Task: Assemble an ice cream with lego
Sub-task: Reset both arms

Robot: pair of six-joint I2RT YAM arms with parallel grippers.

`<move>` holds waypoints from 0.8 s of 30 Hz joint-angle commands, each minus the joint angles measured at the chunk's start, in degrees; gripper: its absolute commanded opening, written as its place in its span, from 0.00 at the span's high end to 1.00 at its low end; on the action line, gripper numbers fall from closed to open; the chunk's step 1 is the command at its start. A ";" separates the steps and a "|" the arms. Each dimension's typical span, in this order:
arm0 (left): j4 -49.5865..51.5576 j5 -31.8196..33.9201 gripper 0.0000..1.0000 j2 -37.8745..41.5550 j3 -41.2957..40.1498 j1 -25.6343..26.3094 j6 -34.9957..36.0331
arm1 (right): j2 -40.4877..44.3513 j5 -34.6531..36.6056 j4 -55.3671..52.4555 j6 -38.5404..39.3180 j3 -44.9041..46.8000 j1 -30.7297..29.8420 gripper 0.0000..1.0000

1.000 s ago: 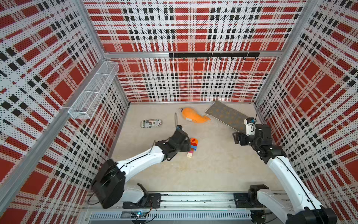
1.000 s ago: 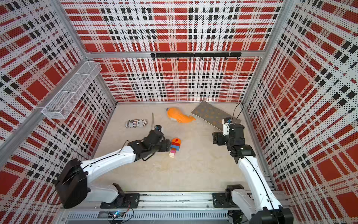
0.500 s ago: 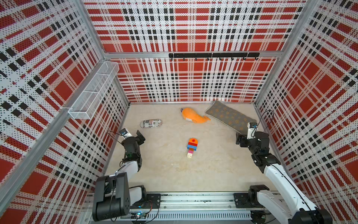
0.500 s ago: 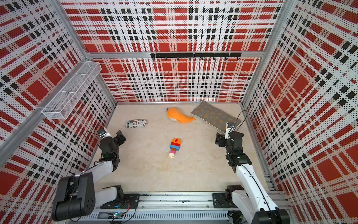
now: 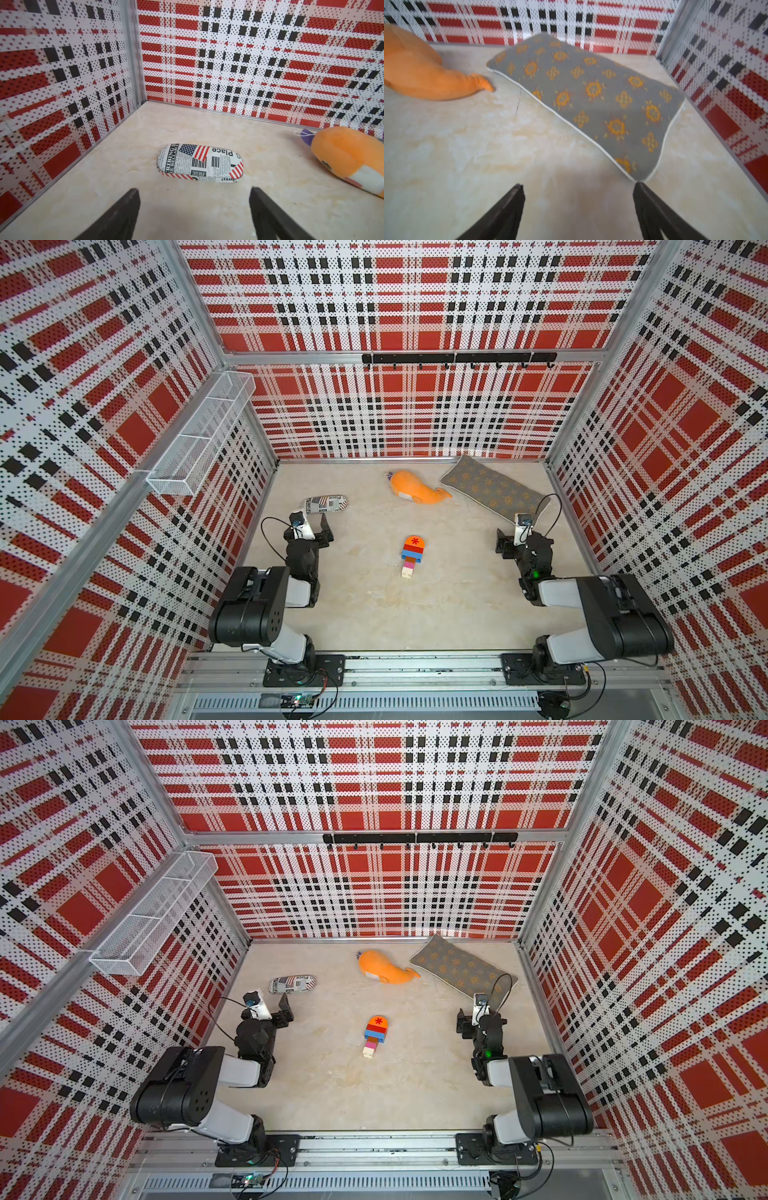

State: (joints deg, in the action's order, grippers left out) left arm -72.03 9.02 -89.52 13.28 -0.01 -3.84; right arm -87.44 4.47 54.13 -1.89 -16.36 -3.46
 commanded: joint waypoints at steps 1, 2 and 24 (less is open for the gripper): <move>-6.51 -0.60 0.08 -0.68 -0.69 0.54 2.52 | -1.08 -4.09 9.70 1.80 0.11 1.28 0.12; -7.40 -0.55 0.06 -0.96 -0.80 0.57 2.43 | -1.41 -4.77 10.29 1.69 -0.02 1.45 0.10; -7.34 -0.71 0.01 -0.92 -0.80 0.46 2.43 | -1.30 -7.72 8.50 -0.04 -0.82 3.46 0.00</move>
State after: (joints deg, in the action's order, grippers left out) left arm -78.00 8.97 -90.00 12.80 0.40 -2.07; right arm -88.66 -2.81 61.19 -1.34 -16.67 -0.45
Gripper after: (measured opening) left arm 0.989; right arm 0.999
